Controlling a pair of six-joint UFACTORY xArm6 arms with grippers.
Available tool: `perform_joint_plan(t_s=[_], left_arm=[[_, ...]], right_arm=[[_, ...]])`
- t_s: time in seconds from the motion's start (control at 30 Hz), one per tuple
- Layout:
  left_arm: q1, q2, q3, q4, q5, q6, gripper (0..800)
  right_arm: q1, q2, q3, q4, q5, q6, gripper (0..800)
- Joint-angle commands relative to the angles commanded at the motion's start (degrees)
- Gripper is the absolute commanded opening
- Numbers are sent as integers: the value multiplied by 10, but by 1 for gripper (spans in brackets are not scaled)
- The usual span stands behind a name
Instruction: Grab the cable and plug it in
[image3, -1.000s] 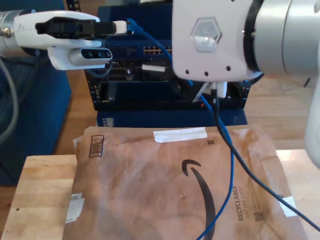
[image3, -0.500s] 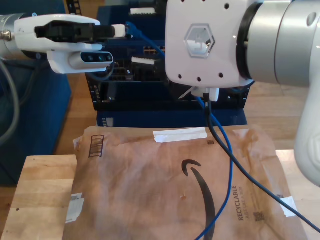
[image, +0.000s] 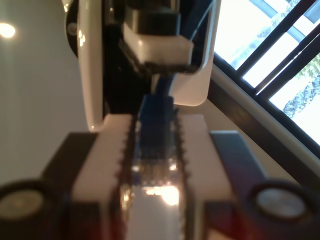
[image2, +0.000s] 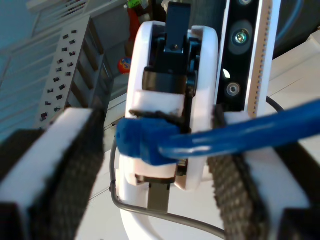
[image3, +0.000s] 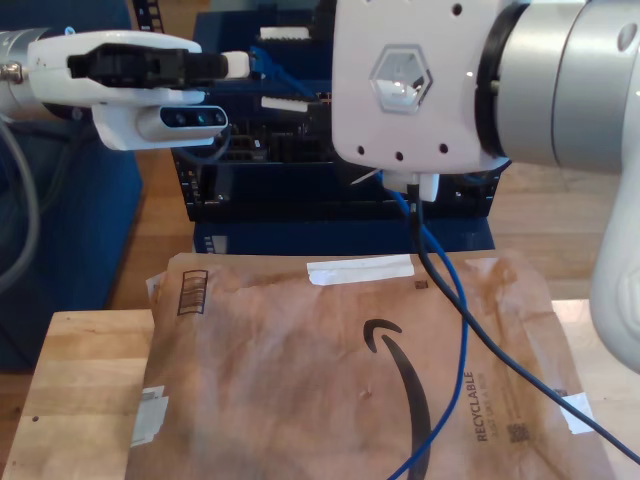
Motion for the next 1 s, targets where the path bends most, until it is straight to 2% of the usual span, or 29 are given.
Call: perform_joint_plan(t_s=[0.27,0.33,0.53,1.0], left_arm=[[0,0,3,-5,3,0,5],[0,0,5,-5,3,0,5],[-1,0,6,-5,4,0,5],[-2,0,6,-6,4,0,5]], right_arm=[[0,-2,0,3,0,1,225],[0,-2,0,21,0,0,202],[0,-5,-1,28,1,-1,222],[1,-4,-1,29,1,0,205]])
